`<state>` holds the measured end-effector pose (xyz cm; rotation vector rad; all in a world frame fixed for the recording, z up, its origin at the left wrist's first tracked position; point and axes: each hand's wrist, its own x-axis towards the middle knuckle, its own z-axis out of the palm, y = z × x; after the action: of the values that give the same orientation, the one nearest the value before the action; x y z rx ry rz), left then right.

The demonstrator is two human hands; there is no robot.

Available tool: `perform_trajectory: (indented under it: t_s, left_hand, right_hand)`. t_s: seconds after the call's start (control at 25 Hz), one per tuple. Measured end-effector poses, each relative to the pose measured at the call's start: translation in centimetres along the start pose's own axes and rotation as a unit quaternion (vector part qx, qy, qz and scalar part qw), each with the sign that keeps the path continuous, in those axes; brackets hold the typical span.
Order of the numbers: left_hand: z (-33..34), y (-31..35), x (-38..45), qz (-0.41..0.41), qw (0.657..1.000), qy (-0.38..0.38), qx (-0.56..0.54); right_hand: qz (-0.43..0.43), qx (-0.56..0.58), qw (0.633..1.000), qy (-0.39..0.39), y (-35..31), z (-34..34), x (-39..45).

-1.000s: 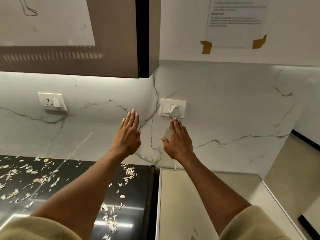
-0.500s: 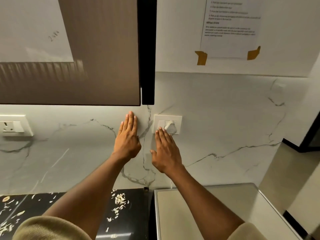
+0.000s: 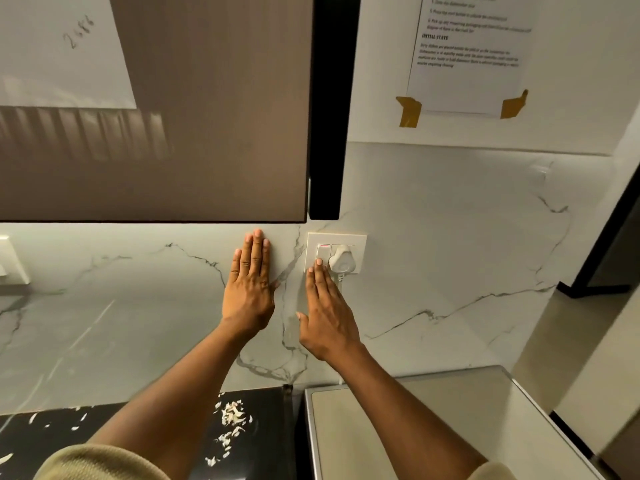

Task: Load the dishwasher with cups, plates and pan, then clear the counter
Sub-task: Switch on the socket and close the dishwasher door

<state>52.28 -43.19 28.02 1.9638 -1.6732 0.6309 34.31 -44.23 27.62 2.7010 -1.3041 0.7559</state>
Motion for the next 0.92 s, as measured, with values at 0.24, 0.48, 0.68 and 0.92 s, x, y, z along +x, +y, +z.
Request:
perform_trajectory:
  t_s: [0.24,0.48,0.68,0.92]
  left_hand:
    - [0.9,-0.4,0.3,0.011,1.0,0.008,0.01]
    - [-0.4,-0.4,-0.2,0.012,0.999,-0.02,0.029]
    - [-2.4,0.3,-1.7,0.01,0.996,-0.088,-0.016]
    - [0.2,3.4,-13.3,0.007,0.978,-0.201,-0.062]
  right_hand:
    - [-0.005,-0.017,1.0,0.001,0.6,0.4,0.0]
    - [0.01,-0.006,0.999,-0.033,0.5,-0.5,-1.2]
    - [0.053,0.019,0.995,-0.084,0.2,-1.2,-6.7]
    - [0.116,0.024,0.982,-0.144,0.2,-1.0,-17.6]
